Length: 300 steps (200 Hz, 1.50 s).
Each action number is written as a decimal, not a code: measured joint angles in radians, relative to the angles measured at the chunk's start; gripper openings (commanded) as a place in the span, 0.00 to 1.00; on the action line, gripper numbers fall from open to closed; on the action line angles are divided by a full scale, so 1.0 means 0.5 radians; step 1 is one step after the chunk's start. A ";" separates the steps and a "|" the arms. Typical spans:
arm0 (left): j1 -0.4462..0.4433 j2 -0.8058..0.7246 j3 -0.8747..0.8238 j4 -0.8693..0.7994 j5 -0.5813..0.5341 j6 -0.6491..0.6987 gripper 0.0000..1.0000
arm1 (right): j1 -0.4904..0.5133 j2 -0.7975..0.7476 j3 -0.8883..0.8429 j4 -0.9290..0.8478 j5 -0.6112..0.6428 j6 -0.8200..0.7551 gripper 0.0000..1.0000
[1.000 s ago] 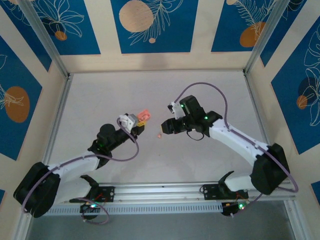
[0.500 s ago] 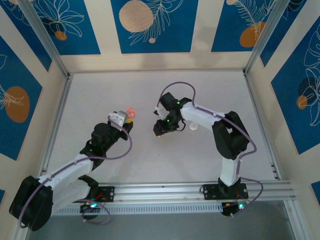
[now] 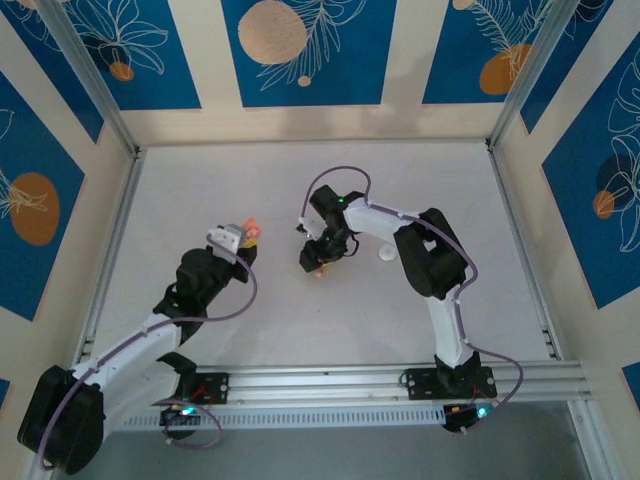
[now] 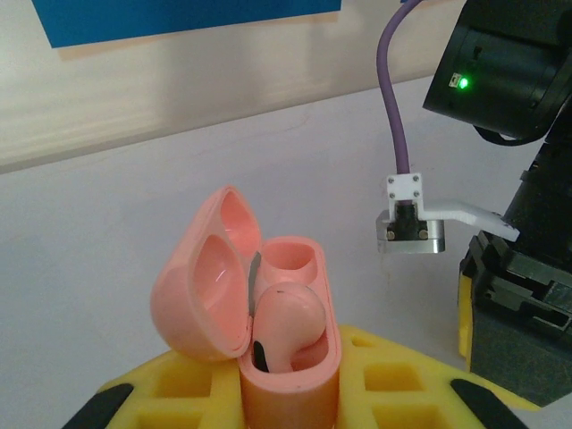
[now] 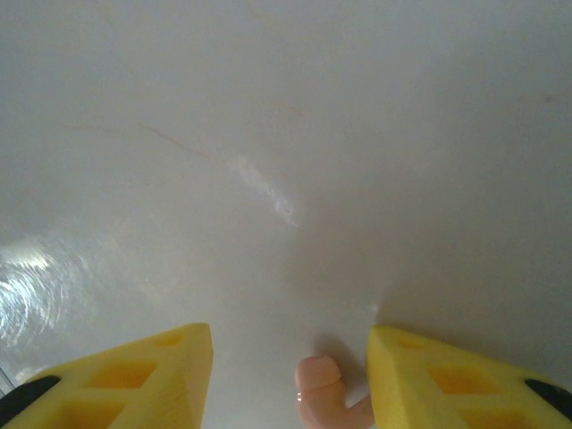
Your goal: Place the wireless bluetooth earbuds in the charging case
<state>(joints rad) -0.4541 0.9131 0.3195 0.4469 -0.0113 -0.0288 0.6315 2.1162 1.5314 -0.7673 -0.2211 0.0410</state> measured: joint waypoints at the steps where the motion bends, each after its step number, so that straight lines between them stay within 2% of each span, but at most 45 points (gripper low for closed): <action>1: 0.000 0.000 0.000 -0.001 0.000 0.000 0.21 | 0.000 0.001 0.000 -0.005 -0.001 -0.002 0.49; 97: 0.002 -0.001 -0.010 -0.005 0.007 -0.001 0.21 | 0.014 -0.012 -0.043 -0.276 -0.053 0.009 0.44; 177: 0.004 -0.006 -0.010 -0.021 0.020 0.000 0.21 | 0.052 -0.073 0.117 -0.433 0.233 0.234 0.48; 274: 0.005 -0.023 -0.010 -0.044 0.020 0.001 0.21 | 0.172 0.104 0.249 -0.496 0.322 0.378 0.47; 300: 0.005 -0.044 -0.010 -0.045 0.020 0.002 0.21 | 0.177 0.124 0.260 -0.513 0.385 0.385 0.43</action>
<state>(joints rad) -0.4515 0.8909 0.3145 0.4244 -0.0013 -0.0280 0.7200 2.1784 1.6615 -1.0237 -0.0288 0.2333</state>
